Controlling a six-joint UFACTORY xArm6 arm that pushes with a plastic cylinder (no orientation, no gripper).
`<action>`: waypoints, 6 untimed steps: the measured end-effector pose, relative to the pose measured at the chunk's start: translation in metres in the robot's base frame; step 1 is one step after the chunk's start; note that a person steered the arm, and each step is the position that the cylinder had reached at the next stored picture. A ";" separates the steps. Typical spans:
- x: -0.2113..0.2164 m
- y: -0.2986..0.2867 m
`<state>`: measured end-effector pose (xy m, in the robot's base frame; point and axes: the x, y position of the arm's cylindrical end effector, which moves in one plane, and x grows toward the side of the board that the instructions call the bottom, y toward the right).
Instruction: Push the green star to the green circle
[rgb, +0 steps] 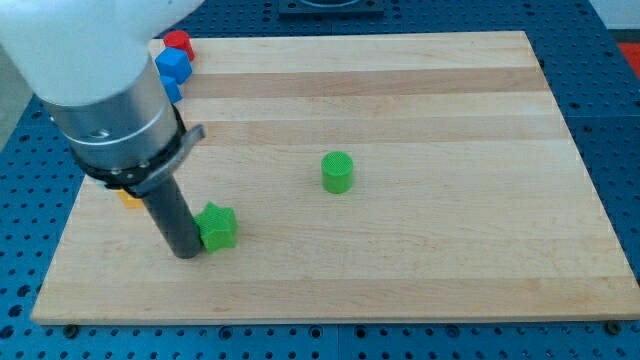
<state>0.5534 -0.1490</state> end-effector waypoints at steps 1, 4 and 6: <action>-0.005 0.014; -0.049 0.034; -0.052 0.081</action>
<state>0.5010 -0.0683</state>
